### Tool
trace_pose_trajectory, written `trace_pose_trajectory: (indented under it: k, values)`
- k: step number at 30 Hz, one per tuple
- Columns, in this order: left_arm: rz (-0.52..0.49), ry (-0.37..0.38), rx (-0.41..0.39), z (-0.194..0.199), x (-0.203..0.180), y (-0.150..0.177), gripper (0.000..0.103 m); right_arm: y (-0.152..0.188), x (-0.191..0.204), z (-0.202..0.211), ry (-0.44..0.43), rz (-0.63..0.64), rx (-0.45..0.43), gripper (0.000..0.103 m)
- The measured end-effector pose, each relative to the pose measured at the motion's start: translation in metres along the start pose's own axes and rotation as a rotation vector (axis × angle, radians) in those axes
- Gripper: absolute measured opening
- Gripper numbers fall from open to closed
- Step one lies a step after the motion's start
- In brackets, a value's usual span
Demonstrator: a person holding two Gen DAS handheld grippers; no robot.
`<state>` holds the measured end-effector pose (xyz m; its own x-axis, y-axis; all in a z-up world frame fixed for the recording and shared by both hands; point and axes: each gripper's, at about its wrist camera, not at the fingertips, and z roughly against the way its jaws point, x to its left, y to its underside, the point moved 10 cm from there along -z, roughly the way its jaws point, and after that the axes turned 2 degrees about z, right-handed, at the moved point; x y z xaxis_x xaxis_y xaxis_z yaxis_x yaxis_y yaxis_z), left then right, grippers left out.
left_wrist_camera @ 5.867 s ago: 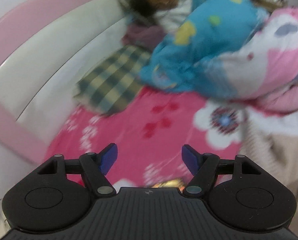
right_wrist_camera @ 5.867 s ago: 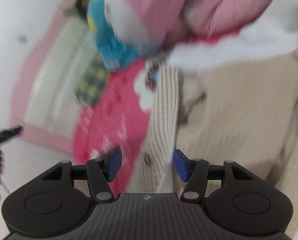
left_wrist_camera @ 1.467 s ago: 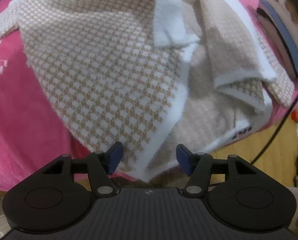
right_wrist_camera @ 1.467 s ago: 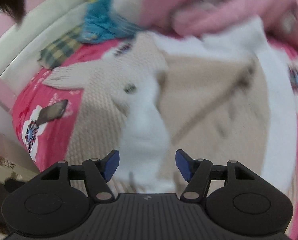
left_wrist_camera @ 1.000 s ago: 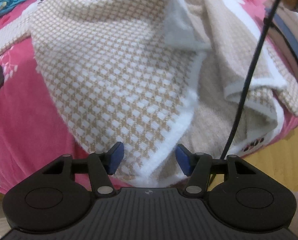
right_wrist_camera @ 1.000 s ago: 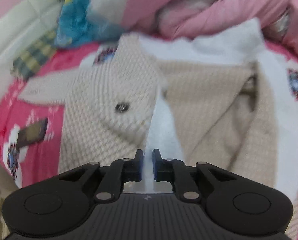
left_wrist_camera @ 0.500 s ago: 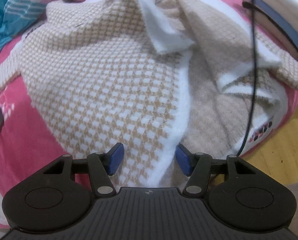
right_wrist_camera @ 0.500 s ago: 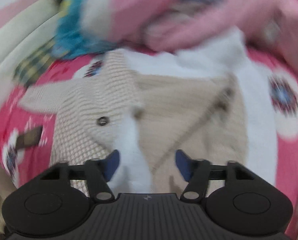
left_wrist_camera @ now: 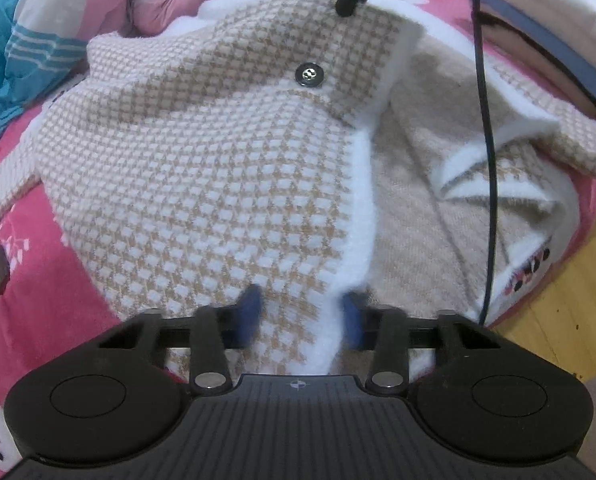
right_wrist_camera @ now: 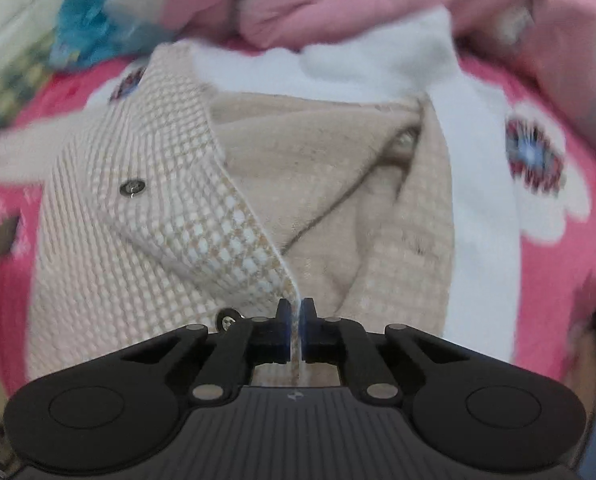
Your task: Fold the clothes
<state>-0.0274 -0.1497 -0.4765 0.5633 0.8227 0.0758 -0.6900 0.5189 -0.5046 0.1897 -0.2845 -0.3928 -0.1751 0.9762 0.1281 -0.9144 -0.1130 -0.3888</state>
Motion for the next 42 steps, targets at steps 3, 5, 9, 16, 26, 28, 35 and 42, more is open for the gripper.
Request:
trace_pose_trajectory:
  k: [3,5,9,16,26,28,35,42]
  values:
    - [0.013,-0.019,-0.016,0.003,0.006,0.0,0.007,-0.004,-0.001,-0.002,-0.088,-0.085,0.015,0.004]
    - [0.055,-0.032,-0.041,0.018,0.011,0.0,0.004,-0.008,-0.003,0.004,-0.158,-0.15,0.021,0.004]
    - [0.161,-0.107,-0.121,0.064,0.038,0.002,0.003,-0.009,-0.006,0.042,-0.312,-0.275,0.004,0.004]
    - [0.436,-0.216,-0.031,0.098,0.079,0.064,0.003,0.063,0.016,0.014,-0.401,-0.427,0.218,0.004]
    - [0.529,-0.118,-0.01,0.099,0.095,0.091,0.004,0.101,0.047,0.012,-0.478,-0.487,0.276,0.004]
    - [0.549,-0.064,0.03,0.09,0.097,0.101,0.004,0.117,0.043,-0.001,-0.423,-0.485,0.326,0.004]
    - [0.681,0.168,0.186,0.078,0.101,0.121,0.033,0.137,0.055,-0.035,-0.315,-0.275,0.361,0.005]
    - [0.907,0.284,0.171,0.087,0.126,0.116,0.061,0.137,0.065,-0.032,-0.283,-0.163,0.339,0.007]
